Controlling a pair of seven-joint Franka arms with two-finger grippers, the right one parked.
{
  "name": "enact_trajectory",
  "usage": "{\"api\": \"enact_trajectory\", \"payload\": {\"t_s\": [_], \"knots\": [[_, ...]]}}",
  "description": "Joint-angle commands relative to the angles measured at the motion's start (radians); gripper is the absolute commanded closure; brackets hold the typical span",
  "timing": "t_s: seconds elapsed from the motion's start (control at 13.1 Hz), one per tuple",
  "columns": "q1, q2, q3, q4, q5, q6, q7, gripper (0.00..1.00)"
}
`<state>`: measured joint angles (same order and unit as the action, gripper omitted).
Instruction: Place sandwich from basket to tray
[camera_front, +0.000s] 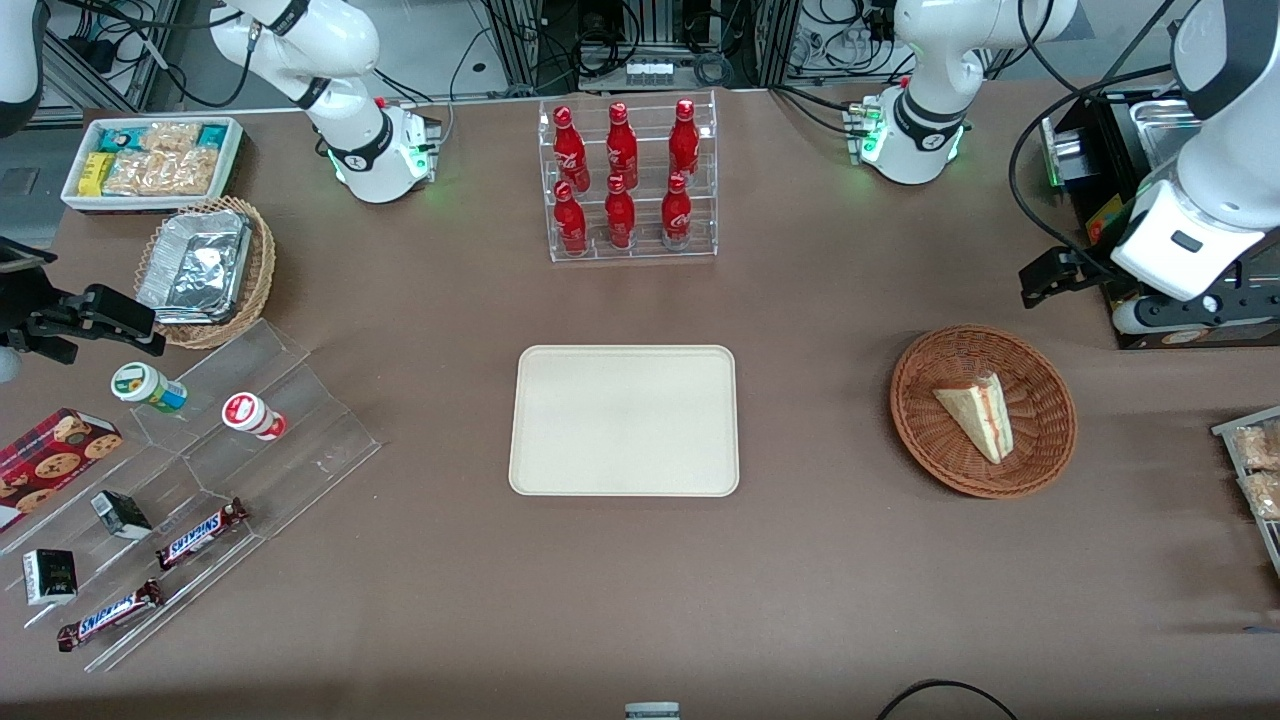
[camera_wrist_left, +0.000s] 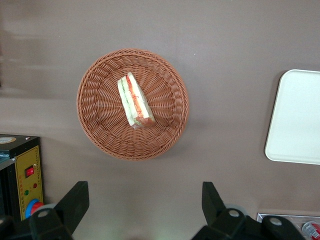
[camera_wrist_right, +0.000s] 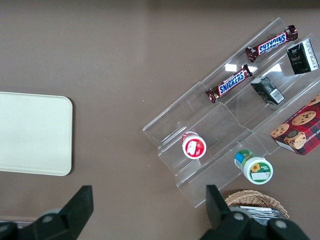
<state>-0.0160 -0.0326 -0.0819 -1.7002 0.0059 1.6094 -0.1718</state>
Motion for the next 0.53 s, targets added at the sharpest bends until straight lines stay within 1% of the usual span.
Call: {"api": "enact_trajectory", "payload": {"t_s": [0.0, 0.23, 0.38, 0.46], "knots": [[0.002, 0.016, 0.001, 0.027, -0.001, 0.000, 0.014, 0.00], [0.002, 0.049, 0.002, 0.051, 0.017, 0.012, 0.014, 0.00], [0.007, 0.097, 0.005, 0.071, 0.054, 0.017, -0.001, 0.00], [0.028, 0.112, 0.011, 0.070, 0.048, 0.020, -0.005, 0.00]]}}
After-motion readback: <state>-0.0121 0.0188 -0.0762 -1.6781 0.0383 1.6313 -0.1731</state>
